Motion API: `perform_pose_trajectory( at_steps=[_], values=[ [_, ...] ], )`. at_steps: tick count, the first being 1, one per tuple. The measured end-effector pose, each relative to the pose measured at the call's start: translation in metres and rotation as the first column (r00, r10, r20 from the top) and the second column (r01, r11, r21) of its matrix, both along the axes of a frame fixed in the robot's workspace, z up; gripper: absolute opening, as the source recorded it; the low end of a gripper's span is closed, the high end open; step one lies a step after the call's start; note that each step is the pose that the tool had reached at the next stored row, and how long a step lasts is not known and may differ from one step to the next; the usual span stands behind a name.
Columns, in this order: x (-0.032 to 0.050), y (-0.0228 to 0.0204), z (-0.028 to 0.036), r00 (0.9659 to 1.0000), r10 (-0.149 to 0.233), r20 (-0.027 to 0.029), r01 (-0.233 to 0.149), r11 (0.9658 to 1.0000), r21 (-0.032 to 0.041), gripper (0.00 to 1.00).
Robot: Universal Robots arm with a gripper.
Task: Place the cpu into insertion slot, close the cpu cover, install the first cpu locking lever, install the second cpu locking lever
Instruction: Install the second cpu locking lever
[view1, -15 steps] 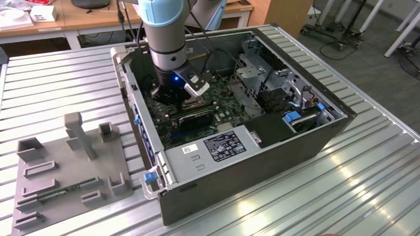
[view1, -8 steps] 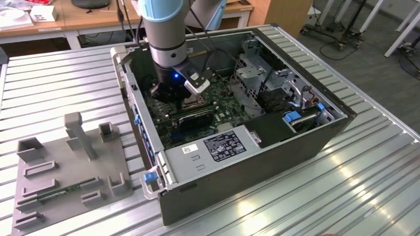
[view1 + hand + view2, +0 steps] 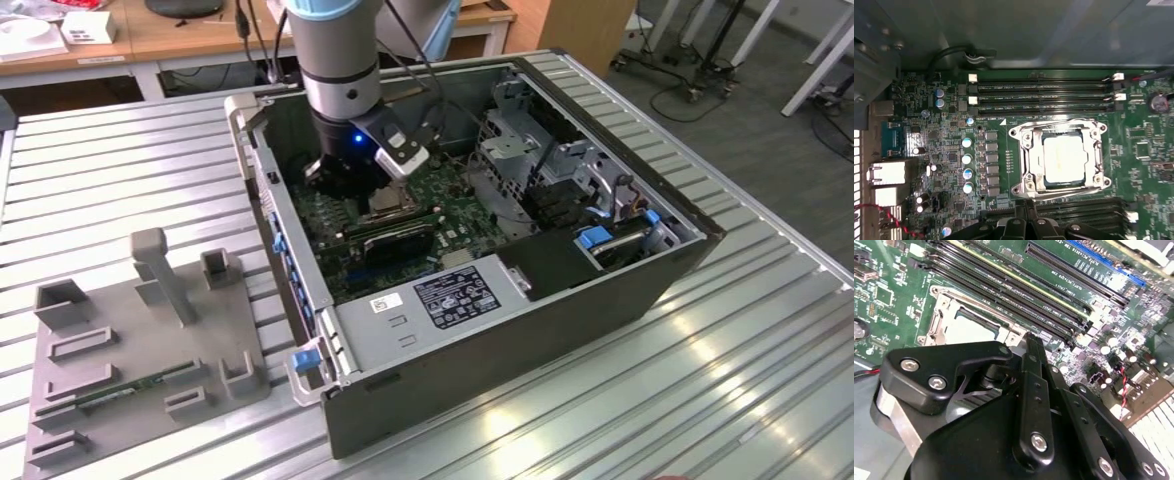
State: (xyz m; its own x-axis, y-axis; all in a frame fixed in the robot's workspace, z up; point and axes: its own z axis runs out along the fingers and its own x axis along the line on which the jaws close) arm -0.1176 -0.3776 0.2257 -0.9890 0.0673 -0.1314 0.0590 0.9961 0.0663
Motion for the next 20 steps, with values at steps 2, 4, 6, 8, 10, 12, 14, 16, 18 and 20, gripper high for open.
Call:
perform_pose_trajectory(
  at_steps=[2,4,6,8,10,12,14,16,18,20],
  values=[
    [0.0,0.0,0.004,1.0,0.0,0.0,0.0,1.0,0.0001,0.11],
    [0.0,0.0,0.0077,1.0,0.0,-0.0001,0.0,1.0,0.0,0.11],
    [0.0,0.0,0.0092,1.0,0.0,0.0,0.0,1.0,0.0002,0.11],
    [0.0,0.0001,0.0092,1.0,0.0,0.0003,0.0,1.0,0.0004,0.11],
    [0.0,0.0,0.0095,1.0,0.0,0.0,0.0,1.0,0.0,0.11],
    [0.0013,0.0,0.0095,1.0,0.0,-0.0002,0.0,1.0,-0.0001,0.11],
    [0.004,0.0,0.0094,1.0,-0.002,-0.0001,0.002,1.0,0.0001,0.11],
    [0.0077,0.0,0.0093,1.0,-0.004,0.0,0.004,1.0,0.0001,0.11],
    [0.0123,0.0,0.0092,1.0,-0.005,0.0,0.005,1.0,0.0,0.11],
    [0.0167,0.0,0.0091,1.0,-0.007,0.0,0.007,1.0,0.0001,0.11]
  ],
)
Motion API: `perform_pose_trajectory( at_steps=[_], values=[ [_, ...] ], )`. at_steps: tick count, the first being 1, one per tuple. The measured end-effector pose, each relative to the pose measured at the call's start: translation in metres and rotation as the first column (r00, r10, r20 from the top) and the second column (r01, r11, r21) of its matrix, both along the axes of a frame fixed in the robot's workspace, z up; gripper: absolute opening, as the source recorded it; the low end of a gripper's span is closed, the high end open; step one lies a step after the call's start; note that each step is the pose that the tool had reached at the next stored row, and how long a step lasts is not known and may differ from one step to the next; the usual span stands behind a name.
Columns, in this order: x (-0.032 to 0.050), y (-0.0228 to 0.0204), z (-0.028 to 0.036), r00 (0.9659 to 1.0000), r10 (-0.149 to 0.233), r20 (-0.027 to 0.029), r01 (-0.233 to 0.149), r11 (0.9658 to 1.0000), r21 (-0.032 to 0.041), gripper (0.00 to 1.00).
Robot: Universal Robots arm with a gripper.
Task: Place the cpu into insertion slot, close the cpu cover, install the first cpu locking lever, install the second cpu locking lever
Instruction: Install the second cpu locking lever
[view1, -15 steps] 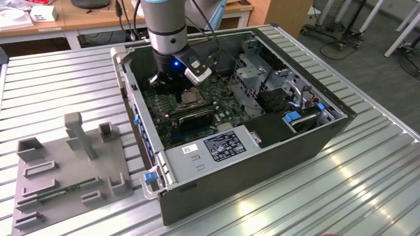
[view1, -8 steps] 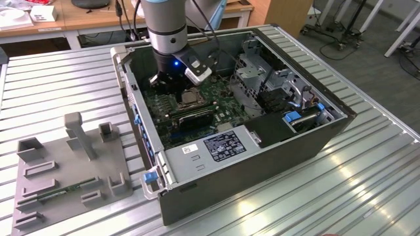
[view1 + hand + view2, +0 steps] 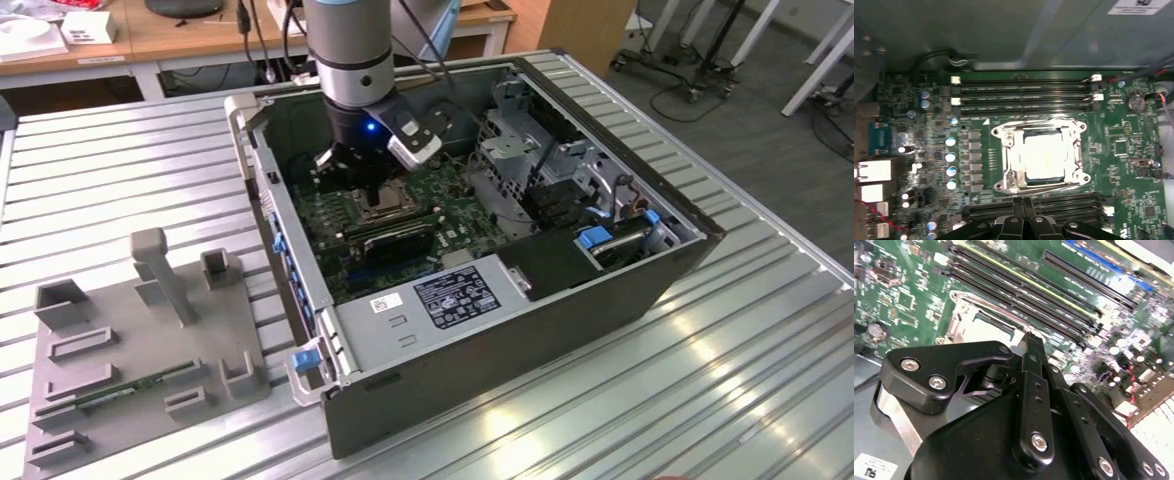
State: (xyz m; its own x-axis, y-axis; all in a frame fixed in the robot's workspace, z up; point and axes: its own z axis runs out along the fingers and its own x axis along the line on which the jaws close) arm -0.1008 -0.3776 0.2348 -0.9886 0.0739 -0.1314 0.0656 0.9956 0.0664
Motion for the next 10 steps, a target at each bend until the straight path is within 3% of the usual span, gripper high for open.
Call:
perform_pose_trajectory(
  at_steps=[4,10],
  values=[
    [0.0076,0.0,-0.0001,1.0,-0.002,-0.0004,0.002,1.0,-0.0007,0.11],
    [0.0171,0.0003,-0.0003,0.9999,-0.01,-0.0045,0.01,0.9999,-0.0114,0.11]
  ],
)
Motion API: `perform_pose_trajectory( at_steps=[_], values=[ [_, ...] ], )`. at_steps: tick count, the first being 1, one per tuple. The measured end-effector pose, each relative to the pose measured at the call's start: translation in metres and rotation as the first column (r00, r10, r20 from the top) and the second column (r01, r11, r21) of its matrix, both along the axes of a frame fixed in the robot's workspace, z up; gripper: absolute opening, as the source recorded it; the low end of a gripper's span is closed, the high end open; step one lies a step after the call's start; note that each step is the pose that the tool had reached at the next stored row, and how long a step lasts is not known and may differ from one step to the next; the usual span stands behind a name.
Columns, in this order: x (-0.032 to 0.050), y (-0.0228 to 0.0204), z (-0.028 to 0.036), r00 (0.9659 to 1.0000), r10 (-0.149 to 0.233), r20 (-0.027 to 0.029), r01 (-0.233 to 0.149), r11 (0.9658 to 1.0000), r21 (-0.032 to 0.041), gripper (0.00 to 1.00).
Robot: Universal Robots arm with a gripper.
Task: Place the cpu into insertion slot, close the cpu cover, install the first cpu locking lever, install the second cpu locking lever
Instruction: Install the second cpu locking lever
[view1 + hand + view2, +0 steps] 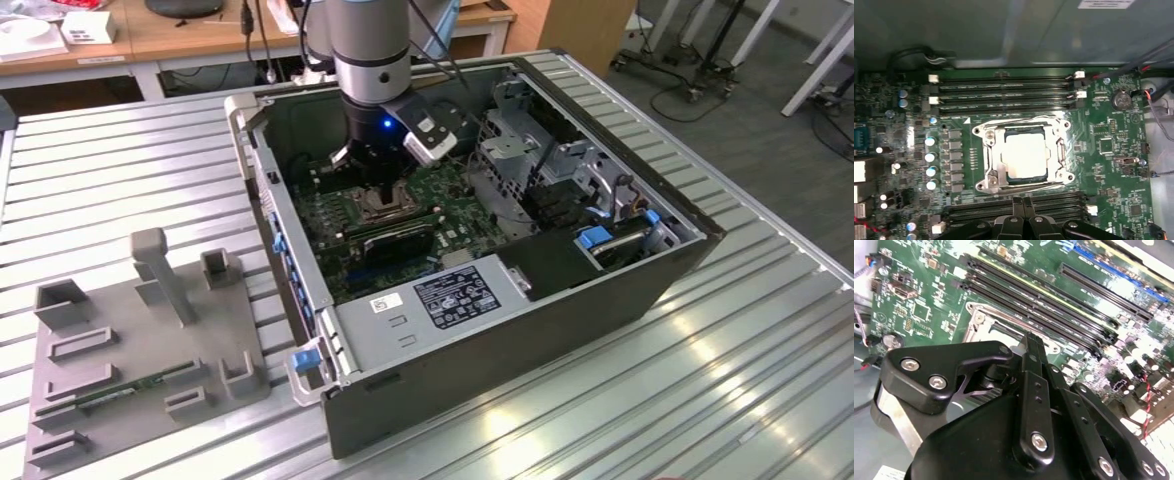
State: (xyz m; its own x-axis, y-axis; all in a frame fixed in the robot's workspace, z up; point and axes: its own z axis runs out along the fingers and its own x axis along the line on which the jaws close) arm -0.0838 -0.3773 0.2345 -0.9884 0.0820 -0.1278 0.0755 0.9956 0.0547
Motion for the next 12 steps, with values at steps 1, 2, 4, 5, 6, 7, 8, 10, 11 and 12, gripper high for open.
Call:
perform_pose_trajectory(
  at_steps=[1,2,4,5,6,7,8,10,11,12],
  values=[
    [0.0,0.0,0.0,1.0,0.0,0.0,0.0,1.0,0.0,0.11],
    [0.0,0.0,0.0,1.0,0.0,-0.0001,0.0,1.0,0.0,0.11],
    [0.0,0.0,0.0,1.0,0.0,-0.0001,0.0,1.0,-0.0001,0.11],
    [0.0001,0.0,0.0,1.0,0.0,-0.0002,0.0,1.0,-0.0001,0.11],
    [0.0003,0.0001,-0.0001,1.0,0.0,-0.0037,0.0,1.0,0.0,0.11],
    [0.0005,0.0001,-0.0001,0.9999,0.0,-0.0163,0.0,1.0,0.0,0.11],
    [0.0008,0.0001,-0.0001,0.9994,0.0,-0.0342,0.0,1.0,-0.0001,0.11],
    [0.0016,0.0,-0.0004,0.9975,0.0,-0.0709,0.0,1.0,0.0,0.11],
    [0.0018,0.0,-0.0003,0.9968,0.0,-0.0797,0.0,1.0,-0.0002,0.11],
    [0.0017,0.0,-0.0003,0.9968,0.0,-0.08,0.0,1.0,-0.0003,0.11]
  ],
)
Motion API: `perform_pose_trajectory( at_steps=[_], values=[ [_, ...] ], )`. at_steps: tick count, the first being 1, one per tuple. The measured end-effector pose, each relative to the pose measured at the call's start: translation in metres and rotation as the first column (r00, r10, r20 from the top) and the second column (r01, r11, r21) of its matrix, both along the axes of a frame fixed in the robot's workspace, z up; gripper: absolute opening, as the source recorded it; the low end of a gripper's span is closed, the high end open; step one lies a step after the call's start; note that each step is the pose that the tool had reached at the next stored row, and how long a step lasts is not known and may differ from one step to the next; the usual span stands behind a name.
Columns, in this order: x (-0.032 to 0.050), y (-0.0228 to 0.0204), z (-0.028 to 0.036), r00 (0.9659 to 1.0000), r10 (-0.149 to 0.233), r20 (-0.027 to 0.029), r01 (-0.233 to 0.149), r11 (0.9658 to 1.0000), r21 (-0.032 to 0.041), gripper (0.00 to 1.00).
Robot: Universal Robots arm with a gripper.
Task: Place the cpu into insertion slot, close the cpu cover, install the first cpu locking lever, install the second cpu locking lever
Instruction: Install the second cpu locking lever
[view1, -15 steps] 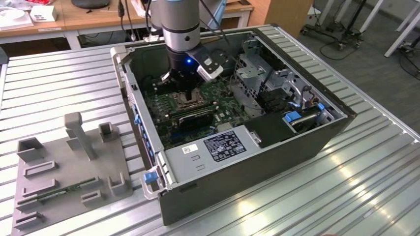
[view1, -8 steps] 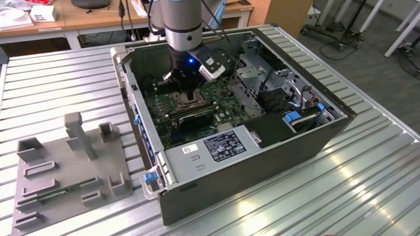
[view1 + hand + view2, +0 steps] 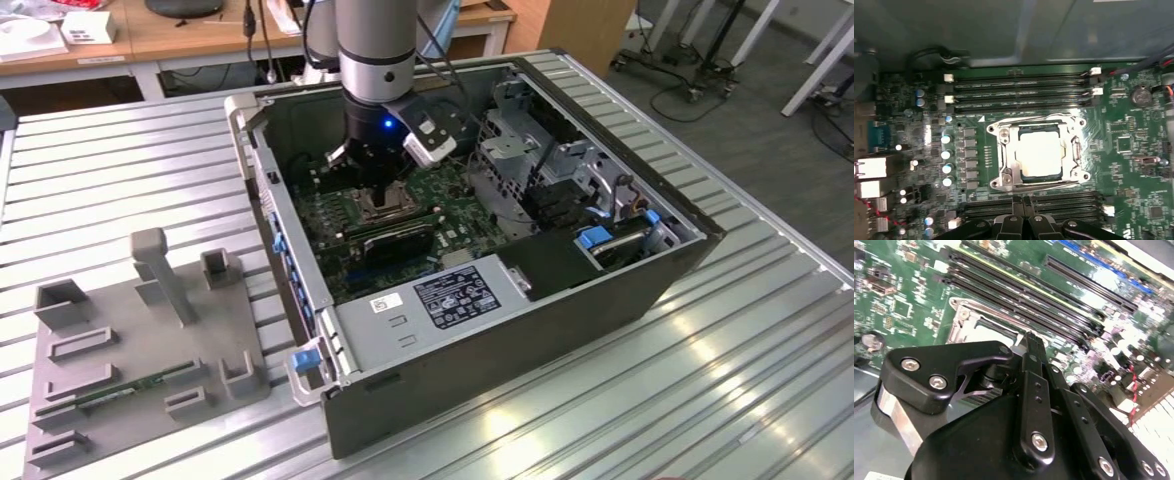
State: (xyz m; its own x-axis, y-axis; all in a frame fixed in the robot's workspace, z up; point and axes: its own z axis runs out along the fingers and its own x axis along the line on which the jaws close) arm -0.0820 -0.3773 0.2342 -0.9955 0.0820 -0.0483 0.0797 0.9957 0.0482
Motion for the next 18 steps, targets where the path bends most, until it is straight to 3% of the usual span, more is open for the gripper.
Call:
perform_pose_trajectory(
  at_steps=[7,15,18],
  values=[
    [0.0011,0.0,-0.0002,1.0,0.0,0.0,0.0,1.0,0.0004,0.11],
    [0.0155,0.0003,-0.0004,1.0,0.0,-0.0001,0.0,1.0,0.0002,0.11],
    [0.0173,0.0022,-0.0007,1.0,0.0,0.0,0.0,1.0,0.0002,0.11]
  ],
)
